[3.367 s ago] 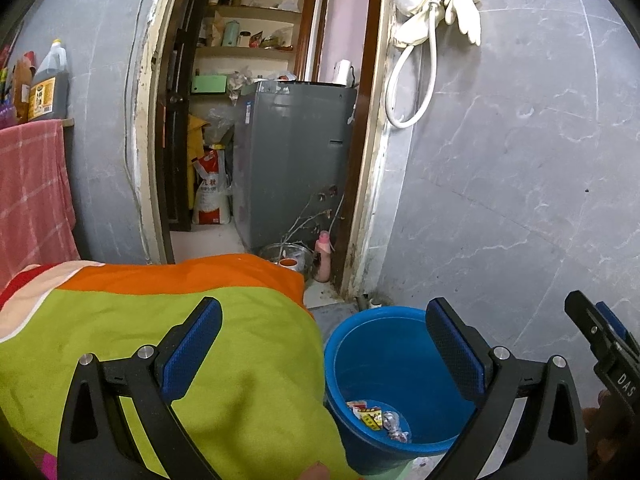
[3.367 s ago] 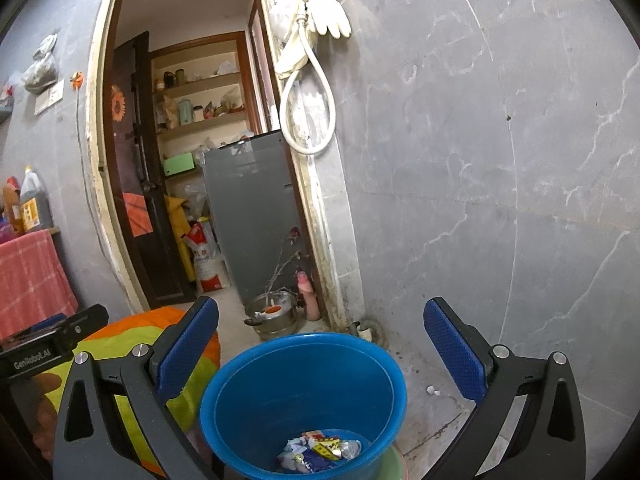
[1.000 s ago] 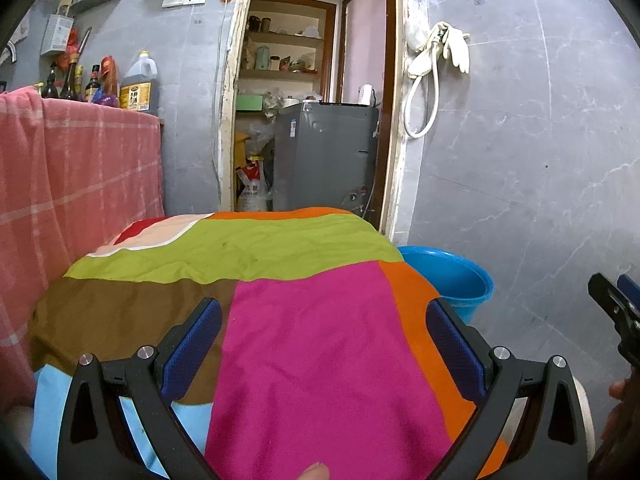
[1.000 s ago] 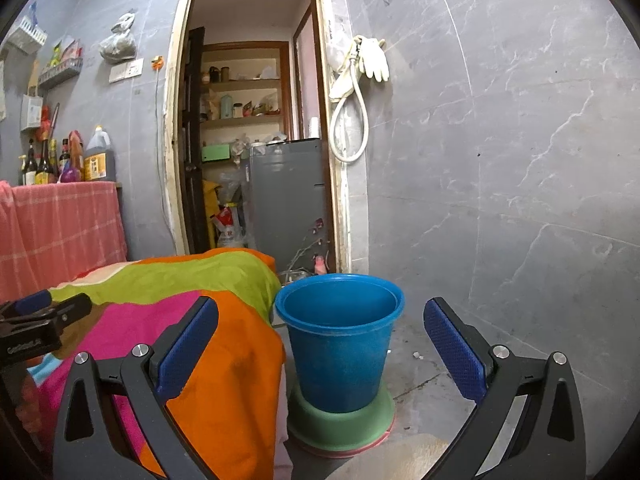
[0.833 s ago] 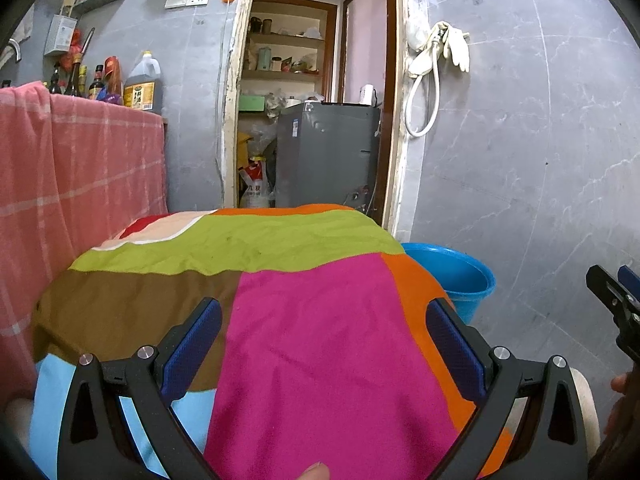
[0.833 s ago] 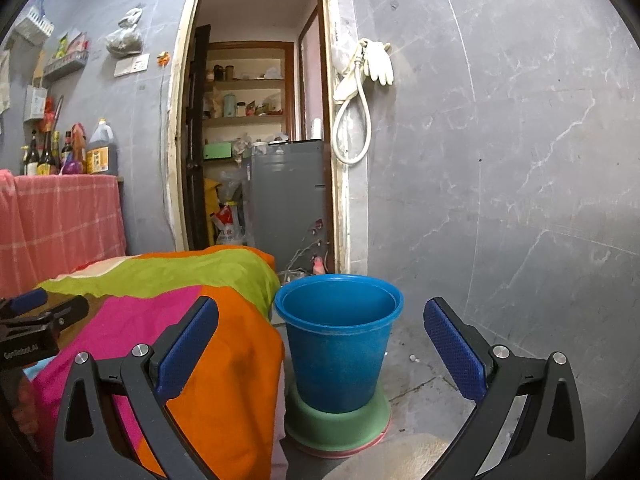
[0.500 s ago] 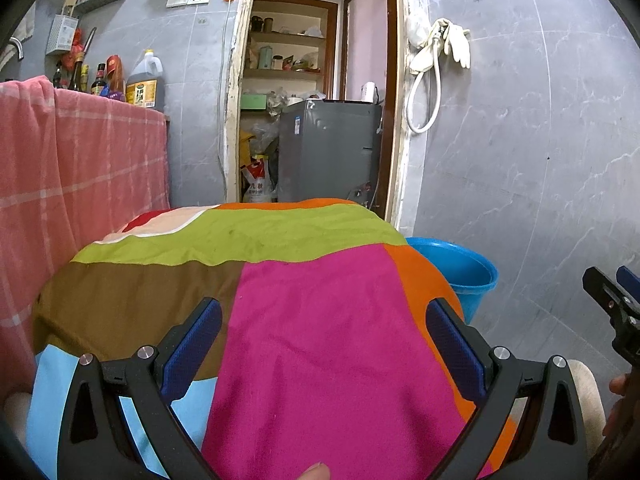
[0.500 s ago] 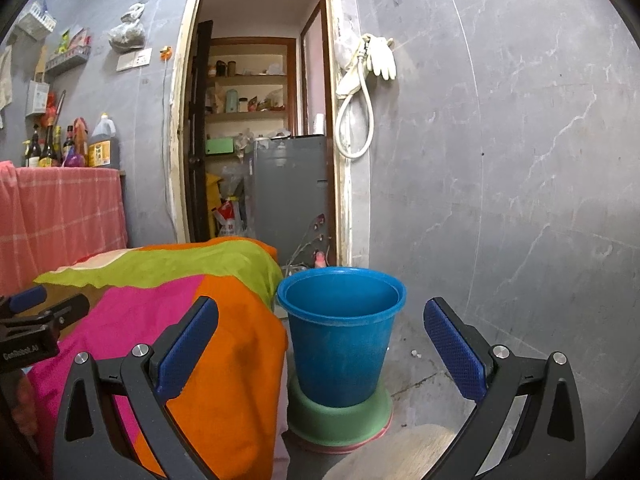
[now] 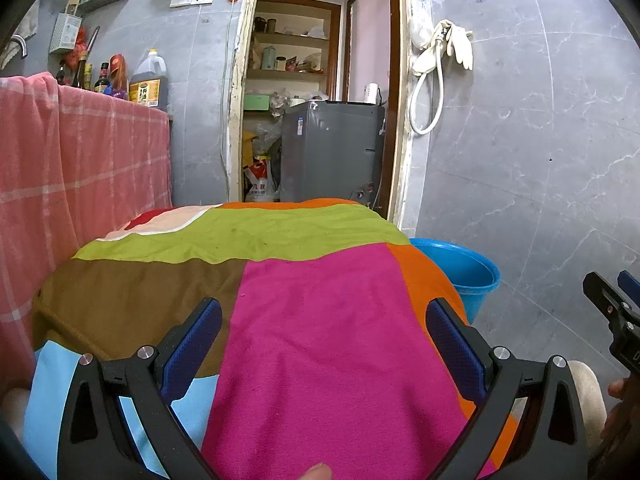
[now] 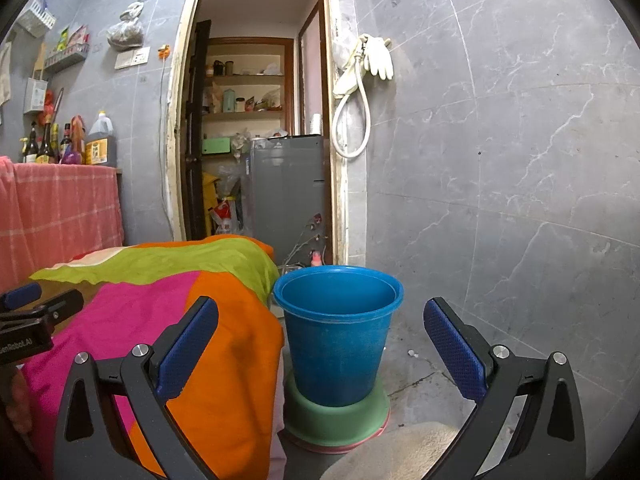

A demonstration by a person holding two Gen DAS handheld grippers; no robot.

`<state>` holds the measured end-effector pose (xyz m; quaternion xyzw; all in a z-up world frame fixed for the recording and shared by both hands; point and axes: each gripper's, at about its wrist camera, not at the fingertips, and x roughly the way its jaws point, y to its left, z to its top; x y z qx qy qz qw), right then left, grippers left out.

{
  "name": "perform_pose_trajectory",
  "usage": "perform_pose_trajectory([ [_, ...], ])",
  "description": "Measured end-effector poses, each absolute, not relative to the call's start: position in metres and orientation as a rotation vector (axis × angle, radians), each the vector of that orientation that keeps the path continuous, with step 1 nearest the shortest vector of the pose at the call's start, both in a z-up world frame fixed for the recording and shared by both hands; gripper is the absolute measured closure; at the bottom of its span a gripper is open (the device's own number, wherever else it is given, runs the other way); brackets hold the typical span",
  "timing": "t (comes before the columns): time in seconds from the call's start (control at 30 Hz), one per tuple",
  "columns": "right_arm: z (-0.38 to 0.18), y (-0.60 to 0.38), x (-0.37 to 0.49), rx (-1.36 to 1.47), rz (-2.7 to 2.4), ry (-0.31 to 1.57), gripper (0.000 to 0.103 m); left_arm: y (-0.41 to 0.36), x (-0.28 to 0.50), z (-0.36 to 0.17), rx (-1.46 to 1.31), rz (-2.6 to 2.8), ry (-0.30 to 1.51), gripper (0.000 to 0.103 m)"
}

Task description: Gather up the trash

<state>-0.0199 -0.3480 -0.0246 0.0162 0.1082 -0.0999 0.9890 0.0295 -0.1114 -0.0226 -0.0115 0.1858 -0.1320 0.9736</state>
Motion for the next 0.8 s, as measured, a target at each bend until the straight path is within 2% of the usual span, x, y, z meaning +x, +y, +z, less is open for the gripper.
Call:
perform_pose_trajectory([
  [0.8,-0.0258,-0.3490,-0.0197,0.036,-0.203,0.217,0.000,-0.1102,0.0299,-0.0227,-0.016,-0.267,0.369,0.003],
])
